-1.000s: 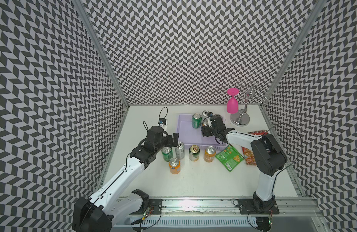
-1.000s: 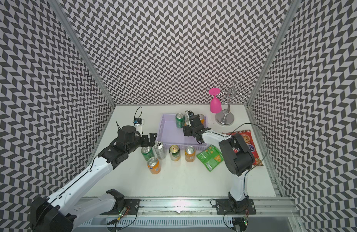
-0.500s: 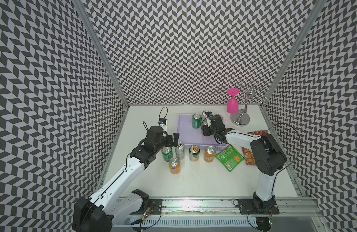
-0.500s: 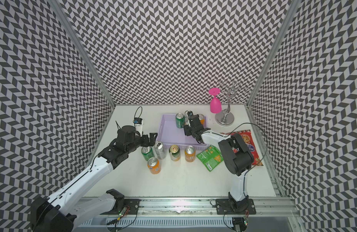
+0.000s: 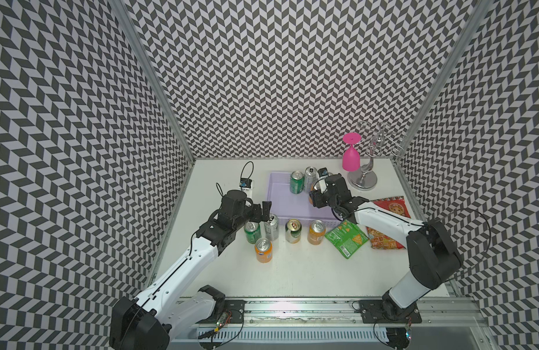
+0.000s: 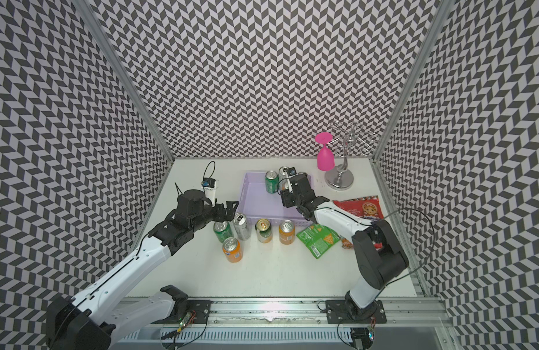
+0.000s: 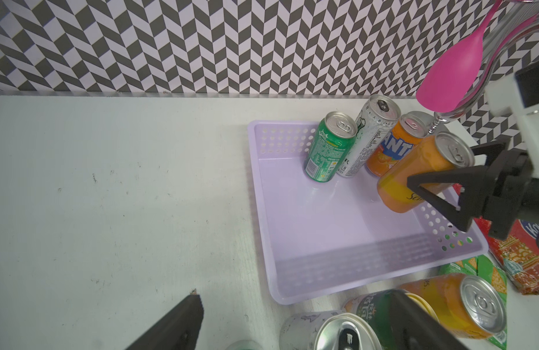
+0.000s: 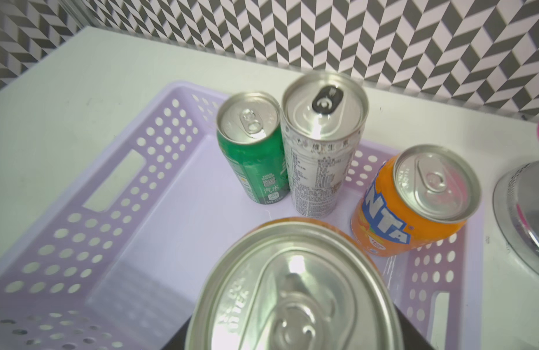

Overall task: Take out the drinks from the basket
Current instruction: Pick up the drink from the basket, then place the drink at the center of the board.

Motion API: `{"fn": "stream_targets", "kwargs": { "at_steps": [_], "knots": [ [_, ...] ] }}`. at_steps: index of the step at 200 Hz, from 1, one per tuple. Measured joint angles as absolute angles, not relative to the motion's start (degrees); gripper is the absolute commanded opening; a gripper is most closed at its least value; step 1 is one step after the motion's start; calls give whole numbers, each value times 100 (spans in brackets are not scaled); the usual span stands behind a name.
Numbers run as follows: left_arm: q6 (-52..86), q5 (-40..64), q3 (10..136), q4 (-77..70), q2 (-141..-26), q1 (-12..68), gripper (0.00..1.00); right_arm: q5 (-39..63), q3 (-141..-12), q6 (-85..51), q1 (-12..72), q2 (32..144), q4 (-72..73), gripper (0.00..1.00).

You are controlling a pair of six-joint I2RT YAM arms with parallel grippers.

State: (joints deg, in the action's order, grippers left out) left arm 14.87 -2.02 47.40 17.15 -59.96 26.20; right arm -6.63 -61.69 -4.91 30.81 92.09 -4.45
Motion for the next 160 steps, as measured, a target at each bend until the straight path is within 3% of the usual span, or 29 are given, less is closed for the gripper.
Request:
{"fn": "stream_targets", "kwargs": {
  "at_steps": [160],
  "knots": [
    [1485,-209,4703,1667,-5789,2620,99,-770,-5664,-569,5374,6582,-1684,49]
  ]
}}
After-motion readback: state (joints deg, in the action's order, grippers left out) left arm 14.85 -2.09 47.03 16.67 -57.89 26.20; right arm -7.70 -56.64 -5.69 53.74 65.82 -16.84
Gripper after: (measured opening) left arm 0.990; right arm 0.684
